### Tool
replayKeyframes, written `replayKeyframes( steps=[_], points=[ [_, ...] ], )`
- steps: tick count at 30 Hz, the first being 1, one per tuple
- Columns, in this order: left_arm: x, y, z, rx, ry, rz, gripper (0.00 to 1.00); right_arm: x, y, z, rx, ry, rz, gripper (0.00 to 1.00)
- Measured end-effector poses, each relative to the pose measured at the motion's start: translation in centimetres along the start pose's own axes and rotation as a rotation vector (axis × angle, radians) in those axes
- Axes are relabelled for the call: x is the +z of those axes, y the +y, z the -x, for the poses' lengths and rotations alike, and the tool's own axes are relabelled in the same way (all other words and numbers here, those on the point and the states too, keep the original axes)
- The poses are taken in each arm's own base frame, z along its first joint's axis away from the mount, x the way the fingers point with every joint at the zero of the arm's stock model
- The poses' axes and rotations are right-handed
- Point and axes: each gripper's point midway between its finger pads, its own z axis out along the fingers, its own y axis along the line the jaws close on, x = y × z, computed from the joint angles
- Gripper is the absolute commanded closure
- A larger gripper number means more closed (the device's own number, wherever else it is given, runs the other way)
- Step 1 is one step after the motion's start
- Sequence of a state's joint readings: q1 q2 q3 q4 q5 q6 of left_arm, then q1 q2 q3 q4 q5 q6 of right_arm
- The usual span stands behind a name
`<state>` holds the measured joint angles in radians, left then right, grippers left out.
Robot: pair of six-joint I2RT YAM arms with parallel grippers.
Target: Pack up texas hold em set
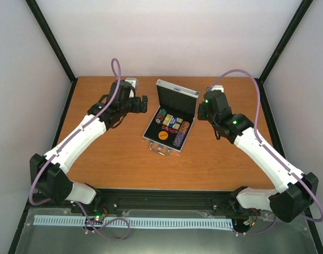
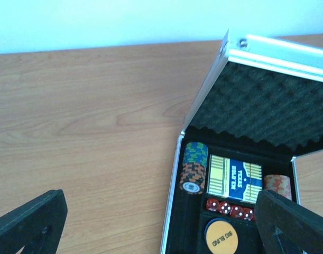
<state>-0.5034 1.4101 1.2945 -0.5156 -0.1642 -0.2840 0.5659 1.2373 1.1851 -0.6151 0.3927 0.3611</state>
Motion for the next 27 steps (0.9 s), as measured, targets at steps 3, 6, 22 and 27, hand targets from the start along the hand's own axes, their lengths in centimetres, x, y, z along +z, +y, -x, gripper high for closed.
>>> replayKeyframes(
  steps=[3,6,22,27],
  points=[
    [-0.4,-0.2,0.9,-0.003,-0.019,-0.006,0.00,0.0,-0.6,2.1,0.043,-0.051,0.011,0.86],
    [-0.7,-0.4,1.6,-0.006,-0.035,-0.011,0.00,0.6,-1.8,4.0,0.096,-0.084,0.015,0.97],
    [-0.8,-0.5,1.9,-0.003,-0.036,-0.015,0.00,10.1,0.0,5.1,0.100,0.024,0.139,0.97],
    [-0.8,-0.4,1.8,0.003,-0.031,-0.012,0.00,10.5,0.3,4.6,0.104,0.046,0.170,0.97]
  ],
)
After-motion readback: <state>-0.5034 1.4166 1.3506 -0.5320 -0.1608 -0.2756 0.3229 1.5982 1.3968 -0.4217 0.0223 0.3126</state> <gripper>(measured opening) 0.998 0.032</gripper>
